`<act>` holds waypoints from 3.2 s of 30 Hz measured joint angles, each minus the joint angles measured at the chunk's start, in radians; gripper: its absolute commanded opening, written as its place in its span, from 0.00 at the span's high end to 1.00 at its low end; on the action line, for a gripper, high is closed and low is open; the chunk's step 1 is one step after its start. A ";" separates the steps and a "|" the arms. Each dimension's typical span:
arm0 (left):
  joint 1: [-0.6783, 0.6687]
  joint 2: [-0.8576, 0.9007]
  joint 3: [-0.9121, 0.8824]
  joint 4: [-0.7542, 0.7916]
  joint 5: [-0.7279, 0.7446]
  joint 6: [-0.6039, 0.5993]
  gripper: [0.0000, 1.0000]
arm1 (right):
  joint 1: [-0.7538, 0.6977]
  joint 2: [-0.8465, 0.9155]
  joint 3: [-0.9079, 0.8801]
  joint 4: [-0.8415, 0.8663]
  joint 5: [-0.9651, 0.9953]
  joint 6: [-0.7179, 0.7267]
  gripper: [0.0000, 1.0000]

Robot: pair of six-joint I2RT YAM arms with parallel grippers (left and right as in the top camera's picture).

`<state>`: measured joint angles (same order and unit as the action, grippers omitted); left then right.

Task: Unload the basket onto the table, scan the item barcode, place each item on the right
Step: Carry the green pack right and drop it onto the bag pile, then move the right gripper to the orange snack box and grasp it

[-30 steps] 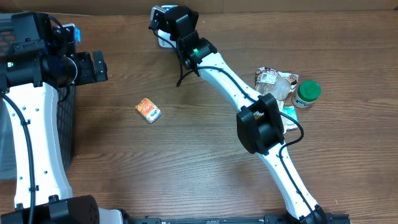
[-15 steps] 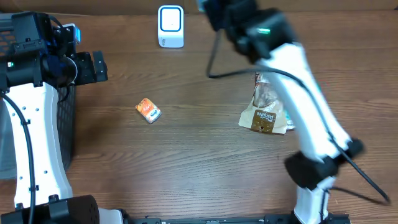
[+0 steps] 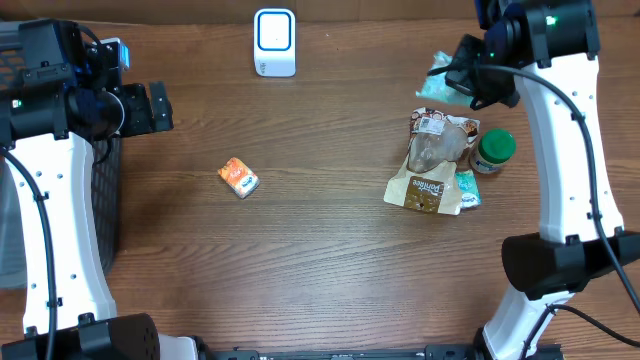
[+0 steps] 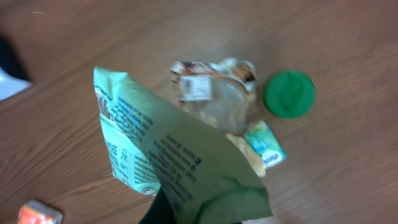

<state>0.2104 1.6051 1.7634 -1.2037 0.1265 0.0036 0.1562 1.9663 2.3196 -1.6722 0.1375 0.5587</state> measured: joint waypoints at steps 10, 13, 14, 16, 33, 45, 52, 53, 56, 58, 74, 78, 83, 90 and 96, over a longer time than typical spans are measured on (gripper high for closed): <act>0.000 0.000 0.000 0.000 0.000 0.000 0.00 | -0.073 0.002 -0.389 0.169 0.000 0.095 0.96; 0.000 0.000 0.000 0.000 0.000 0.000 0.00 | -0.093 0.002 -0.478 0.216 0.011 0.118 0.96; 0.000 0.000 0.000 0.000 0.000 0.000 0.00 | -0.099 0.002 -0.502 0.230 0.013 0.123 0.91; 0.000 0.000 0.000 0.000 0.000 0.000 0.00 | -0.107 0.003 -0.540 0.248 0.021 0.136 0.83; 0.000 0.000 0.000 0.000 0.000 0.000 0.00 | -0.109 0.003 -0.579 0.229 0.110 0.133 0.44; 0.000 0.000 0.000 0.000 0.000 0.000 0.00 | -0.109 0.004 -0.316 0.121 0.099 0.008 0.28; 0.000 0.000 0.000 0.000 0.000 0.000 0.01 | -0.109 0.004 -0.195 0.134 -0.080 -0.121 0.28; 0.000 0.000 0.000 0.000 0.000 0.000 0.01 | -0.108 0.004 -0.195 0.138 -0.114 -0.137 0.28; 0.000 0.000 0.000 0.000 0.000 0.000 0.01 | -0.102 0.004 -0.195 0.160 -0.188 -0.164 0.28; 0.000 0.000 0.000 0.000 0.000 0.000 0.01 | -0.093 0.004 -0.195 0.166 -0.217 -0.176 0.27; 0.000 0.000 0.000 0.000 0.000 0.000 0.00 | 0.072 0.021 -0.195 0.232 -0.269 -0.213 0.27; 0.000 0.000 0.000 0.000 0.000 0.000 0.00 | 0.131 0.047 -0.195 0.267 -0.269 -0.215 0.27; 0.000 0.000 0.000 0.000 0.000 0.000 0.01 | 0.211 0.077 -0.199 0.351 -0.272 -0.216 0.27; 0.000 0.000 0.000 0.000 0.000 0.000 0.01 | 0.316 0.115 -0.243 0.569 -0.335 -0.218 0.27; 0.000 0.000 0.000 0.000 0.000 0.000 0.01 | 0.421 0.165 -0.335 0.777 -0.391 -0.184 0.31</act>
<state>0.2104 1.6051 1.7634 -1.2041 0.1265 0.0036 0.5770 2.1311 1.9846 -0.8948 -0.2531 0.3744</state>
